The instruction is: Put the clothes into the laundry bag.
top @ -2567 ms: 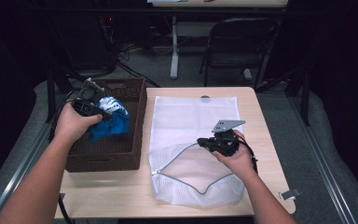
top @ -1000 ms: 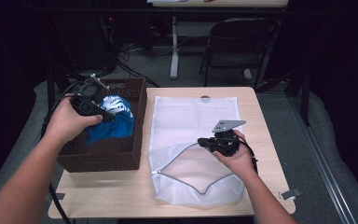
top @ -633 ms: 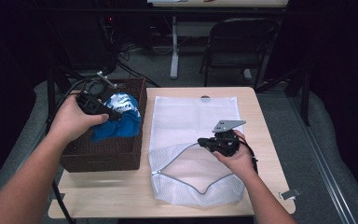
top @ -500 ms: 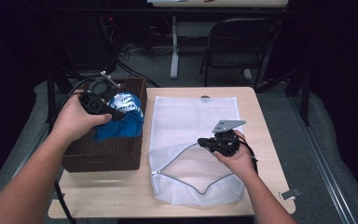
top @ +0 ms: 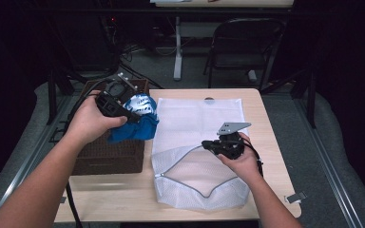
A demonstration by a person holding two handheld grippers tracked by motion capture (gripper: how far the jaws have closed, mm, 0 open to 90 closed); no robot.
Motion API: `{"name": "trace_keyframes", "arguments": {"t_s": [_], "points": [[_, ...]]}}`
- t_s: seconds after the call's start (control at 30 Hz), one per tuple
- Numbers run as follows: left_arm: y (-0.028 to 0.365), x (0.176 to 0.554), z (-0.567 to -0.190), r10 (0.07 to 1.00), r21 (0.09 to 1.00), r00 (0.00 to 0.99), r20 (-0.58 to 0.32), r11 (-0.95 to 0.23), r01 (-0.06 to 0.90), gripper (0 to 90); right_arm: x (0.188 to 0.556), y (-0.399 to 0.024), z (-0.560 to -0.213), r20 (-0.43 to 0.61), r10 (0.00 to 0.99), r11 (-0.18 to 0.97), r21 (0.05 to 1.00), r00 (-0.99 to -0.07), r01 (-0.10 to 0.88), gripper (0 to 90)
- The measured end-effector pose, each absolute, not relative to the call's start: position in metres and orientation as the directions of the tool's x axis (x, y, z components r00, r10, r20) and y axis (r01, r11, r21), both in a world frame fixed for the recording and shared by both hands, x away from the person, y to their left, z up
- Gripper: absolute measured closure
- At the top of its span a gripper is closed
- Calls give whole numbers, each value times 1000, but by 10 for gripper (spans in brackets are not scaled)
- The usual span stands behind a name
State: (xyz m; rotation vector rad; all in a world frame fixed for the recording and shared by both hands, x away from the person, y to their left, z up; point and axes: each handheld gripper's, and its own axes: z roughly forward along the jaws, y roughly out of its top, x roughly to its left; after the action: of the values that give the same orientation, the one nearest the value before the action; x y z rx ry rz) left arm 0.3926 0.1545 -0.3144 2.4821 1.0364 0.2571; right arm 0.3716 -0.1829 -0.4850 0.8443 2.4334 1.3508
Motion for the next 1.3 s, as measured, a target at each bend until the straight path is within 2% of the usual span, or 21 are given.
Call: {"name": "trace_keyframes", "arguments": {"t_s": [0.67, 1.3], "points": [[142, 389, -324, 683, 458, 730, 1, -649, 607, 691, 372, -183, -485, 75, 587, 407, 833, -806, 374, 888], [133, 362, -332, 627, 486, 778, -25, -673, 557, 691, 379, -182, -492, 69, 606, 414, 823, -793, 388, 888]]}}
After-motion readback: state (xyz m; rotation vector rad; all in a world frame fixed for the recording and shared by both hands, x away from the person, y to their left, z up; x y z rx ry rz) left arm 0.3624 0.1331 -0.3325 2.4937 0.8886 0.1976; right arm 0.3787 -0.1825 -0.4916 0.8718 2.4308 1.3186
